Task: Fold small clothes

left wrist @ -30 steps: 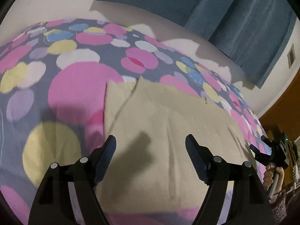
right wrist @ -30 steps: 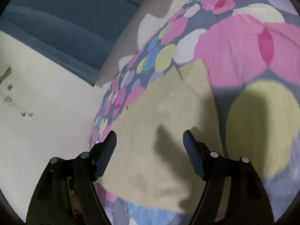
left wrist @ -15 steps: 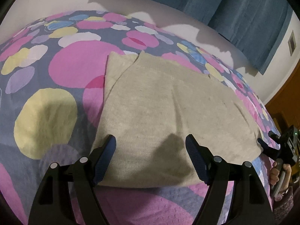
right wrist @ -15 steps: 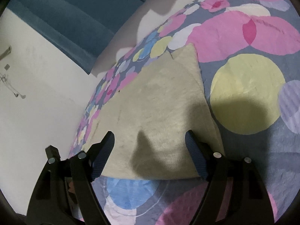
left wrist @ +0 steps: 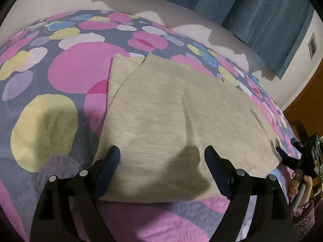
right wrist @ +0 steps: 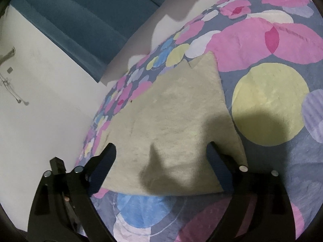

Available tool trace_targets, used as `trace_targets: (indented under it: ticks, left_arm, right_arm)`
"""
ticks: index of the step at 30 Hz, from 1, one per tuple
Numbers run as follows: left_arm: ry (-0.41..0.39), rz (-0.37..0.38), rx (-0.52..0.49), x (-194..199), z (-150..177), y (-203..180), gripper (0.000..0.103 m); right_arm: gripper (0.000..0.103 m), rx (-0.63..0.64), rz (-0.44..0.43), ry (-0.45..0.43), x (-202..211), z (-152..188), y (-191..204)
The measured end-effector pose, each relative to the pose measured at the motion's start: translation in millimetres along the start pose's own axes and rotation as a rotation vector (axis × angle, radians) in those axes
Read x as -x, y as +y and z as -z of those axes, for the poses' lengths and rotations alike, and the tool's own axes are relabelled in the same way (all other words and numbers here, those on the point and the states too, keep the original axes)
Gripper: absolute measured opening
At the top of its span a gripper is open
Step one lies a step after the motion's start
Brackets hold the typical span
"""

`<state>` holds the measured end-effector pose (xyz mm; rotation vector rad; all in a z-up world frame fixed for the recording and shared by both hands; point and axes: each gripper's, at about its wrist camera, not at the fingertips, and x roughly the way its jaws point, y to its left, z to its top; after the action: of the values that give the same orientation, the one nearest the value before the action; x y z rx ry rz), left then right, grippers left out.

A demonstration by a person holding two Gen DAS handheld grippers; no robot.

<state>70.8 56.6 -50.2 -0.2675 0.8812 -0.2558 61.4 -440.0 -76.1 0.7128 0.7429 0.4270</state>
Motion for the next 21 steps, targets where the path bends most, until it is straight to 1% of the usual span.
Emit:
trace_targets:
  ticks: [3,5,7,11,13,15,19,21]
  left_arm:
    - [0.000,-0.001,-0.002,-0.8,0.8,-1.5,0.086]
    - [0.001,-0.006,-0.003,0.0,1.0,-1.6,0.086]
    - [0.001,-0.011,-0.007,-0.1,1.5,-2.7,0.086]
    - [0.002,-0.010,-0.004,-0.4,1.5,-3.0,0.087]
    - [0.003,-0.011,-0.006,-0.7,1.1,-3.2,0.087]
    - [0.003,-0.014,-0.008,-0.8,1.0,-3.9,0.087]
    - [0.003,-0.013,-0.007,-0.8,1.3,-4.2,0.087]
    - [0.004,-0.013,-0.008,-1.5,0.9,-4.5,0.087]
  right_arm:
    - [0.092,0.011,0.056,0.013,-1.3,-0.1,8.3]
    - [0.092,-0.004,0.061,0.003,0.4,-0.9,13.2]
    - [0.092,-0.017,0.038,-0.007,1.1,-3.8,21.4]
    - [0.093,0.011,-0.013,0.006,-12.6,-18.8,53.3]
    - [0.093,0.016,-0.047,0.025,-28.1,-28.3,68.1]
    - [0.094,0.020,-0.068,0.061,-54.4,-39.4,85.0]
    - [0.094,0.076,-0.055,0.139,-108.0,-56.9,113.5]
    - [0.094,0.066,-0.065,0.170,-136.6,-67.2,123.0]
